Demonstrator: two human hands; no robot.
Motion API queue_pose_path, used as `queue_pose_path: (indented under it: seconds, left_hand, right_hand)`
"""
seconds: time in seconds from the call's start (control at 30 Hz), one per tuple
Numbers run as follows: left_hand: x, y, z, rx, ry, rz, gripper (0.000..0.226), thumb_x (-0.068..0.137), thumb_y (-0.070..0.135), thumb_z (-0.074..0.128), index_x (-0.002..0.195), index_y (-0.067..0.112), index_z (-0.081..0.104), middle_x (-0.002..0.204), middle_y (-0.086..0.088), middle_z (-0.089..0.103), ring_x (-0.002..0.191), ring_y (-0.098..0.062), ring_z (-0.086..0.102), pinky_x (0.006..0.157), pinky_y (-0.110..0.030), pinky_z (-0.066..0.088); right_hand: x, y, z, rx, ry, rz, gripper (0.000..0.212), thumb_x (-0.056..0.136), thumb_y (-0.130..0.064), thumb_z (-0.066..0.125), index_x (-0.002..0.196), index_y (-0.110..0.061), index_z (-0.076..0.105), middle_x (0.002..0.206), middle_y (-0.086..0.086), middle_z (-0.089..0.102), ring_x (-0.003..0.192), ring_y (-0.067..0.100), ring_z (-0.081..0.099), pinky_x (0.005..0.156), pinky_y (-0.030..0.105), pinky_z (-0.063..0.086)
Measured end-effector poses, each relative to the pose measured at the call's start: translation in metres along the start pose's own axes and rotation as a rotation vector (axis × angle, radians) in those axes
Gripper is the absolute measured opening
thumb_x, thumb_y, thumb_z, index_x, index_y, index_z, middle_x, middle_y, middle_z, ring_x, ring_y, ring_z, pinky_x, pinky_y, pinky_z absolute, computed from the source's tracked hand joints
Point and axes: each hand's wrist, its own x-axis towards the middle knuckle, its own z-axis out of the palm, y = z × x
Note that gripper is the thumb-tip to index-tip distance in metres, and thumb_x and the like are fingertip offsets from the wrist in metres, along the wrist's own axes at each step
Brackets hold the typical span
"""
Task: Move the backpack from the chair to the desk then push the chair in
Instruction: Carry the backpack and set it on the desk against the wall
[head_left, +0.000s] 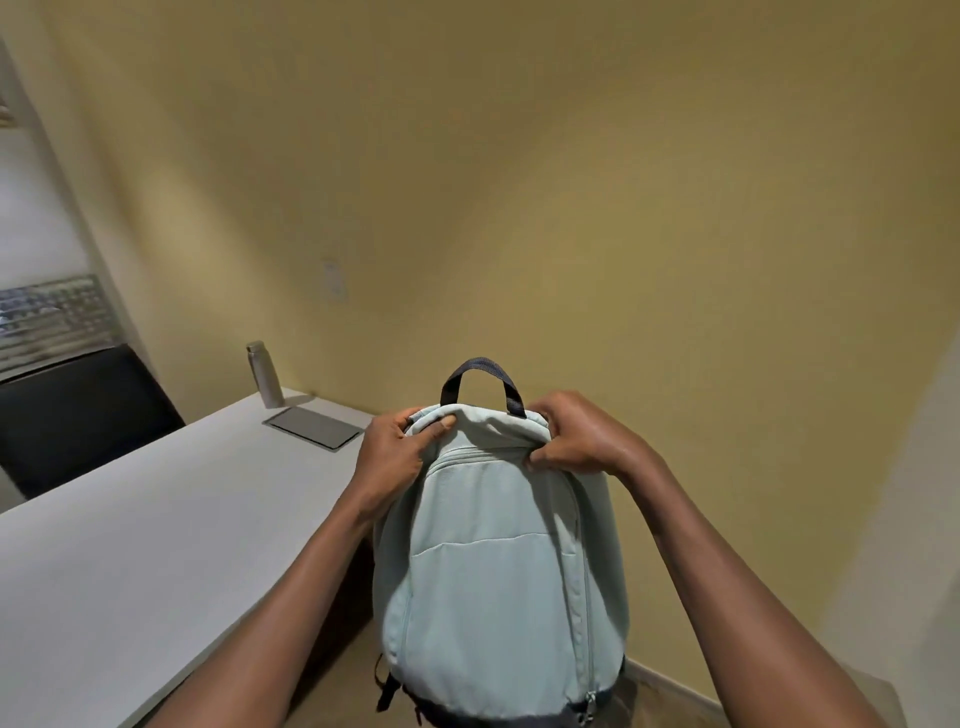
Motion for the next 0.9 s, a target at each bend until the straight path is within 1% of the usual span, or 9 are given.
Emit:
queue_pose_path:
  seconds: [0.1,0.2,0.4,0.5,0.6,0.67,0.73,0.8,0.9]
  left_hand:
    - [0.026,-0.004,0.006,0.021,0.024,-0.006,0.013,0.09,0.017,0.072,0.1,0.02,0.078,0.09,0.008,0.079,0.081,-0.001,0.071,0.07,-0.012,0.052]
    - [0.057,-0.008,0.013,0.043,0.076,-0.018,0.012,0.09,0.02,0.072,0.099,0.025,0.078,0.089,0.012,0.078,0.081,0.001,0.071,0.069,-0.012,0.052]
    - [0.114,-0.016,0.023,0.082,0.151,-0.003,0.01,0.091,0.024,0.071,0.097,0.028,0.077,0.086,0.013,0.078,0.081,0.0,0.071,0.071,-0.014,0.052]
    - [0.136,-0.022,0.022,0.09,0.17,-0.006,0.012,0.091,0.026,0.072,0.101,0.026,0.078,0.091,0.01,0.079,0.087,-0.006,0.073,0.077,-0.021,0.054]
    - [0.159,-0.03,0.018,0.094,0.192,-0.006,0.01,0.091,0.026,0.071,0.094,0.034,0.076,0.088,0.015,0.078,0.084,-0.003,0.072,0.079,-0.026,0.055]
    - [0.172,-0.035,0.015,0.093,0.214,-0.006,0.013,0.091,0.025,0.071,0.09,0.038,0.074,0.085,0.019,0.077,0.08,0.003,0.07,0.077,-0.024,0.054]
    - [0.189,-0.045,0.007,0.08,0.246,-0.019,0.012,0.091,0.025,0.072,0.091,0.037,0.073,0.082,0.023,0.076,0.078,0.006,0.069,0.074,-0.02,0.053]
    - [0.205,-0.055,-0.004,0.077,0.259,-0.031,0.01,0.09,0.024,0.072,0.094,0.033,0.074,0.083,0.023,0.076,0.078,0.007,0.069,0.073,-0.017,0.053]
    - [0.229,-0.071,-0.022,0.089,0.214,-0.028,0.013,0.091,0.018,0.071,0.093,0.03,0.075,0.082,0.02,0.076,0.078,0.005,0.069,0.07,-0.011,0.053]
  right_hand:
    - [0.031,0.014,-0.002,0.05,-0.037,-0.031,0.023,0.062,-0.018,0.074,0.081,-0.01,0.064,0.068,0.01,0.059,0.059,0.016,0.049,0.052,0.031,0.037]
    - [0.067,0.031,-0.007,0.068,-0.066,-0.068,0.024,0.063,-0.018,0.075,0.083,-0.011,0.065,0.078,0.014,0.065,0.063,0.021,0.055,0.054,0.031,0.04]
    - [0.135,0.059,-0.014,0.083,-0.038,-0.113,0.027,0.067,-0.015,0.075,0.089,-0.008,0.062,0.073,0.002,0.054,0.065,0.02,0.047,0.055,0.033,0.033]
    - [0.161,0.072,-0.007,0.175,0.029,-0.102,0.044,0.067,-0.018,0.081,0.108,-0.017,0.065,0.09,0.0,0.062,0.079,0.02,0.055,0.058,0.029,0.039]
    - [0.184,0.086,0.01,0.351,0.098,-0.079,0.068,0.064,-0.028,0.09,0.126,-0.024,0.061,0.116,-0.006,0.066,0.099,0.017,0.061,0.078,0.031,0.049]
    - [0.195,0.097,0.022,0.484,0.054,-0.073,0.084,0.061,-0.033,0.093,0.135,-0.028,0.054,0.129,-0.007,0.062,0.113,0.014,0.059,0.093,0.035,0.05]
    - [0.209,0.106,0.036,0.499,-0.059,-0.092,0.094,0.06,-0.035,0.094,0.141,-0.031,0.047,0.136,-0.01,0.058,0.121,0.01,0.055,0.098,0.033,0.048]
    - [0.227,0.112,0.053,0.455,-0.098,-0.099,0.08,0.063,-0.031,0.091,0.134,-0.027,0.053,0.128,-0.009,0.064,0.113,0.01,0.059,0.091,0.032,0.05]
    - [0.259,0.11,0.076,0.436,0.012,-0.066,0.028,0.072,-0.021,0.084,0.093,-0.011,0.067,0.089,0.007,0.071,0.078,0.014,0.058,0.065,0.032,0.04]
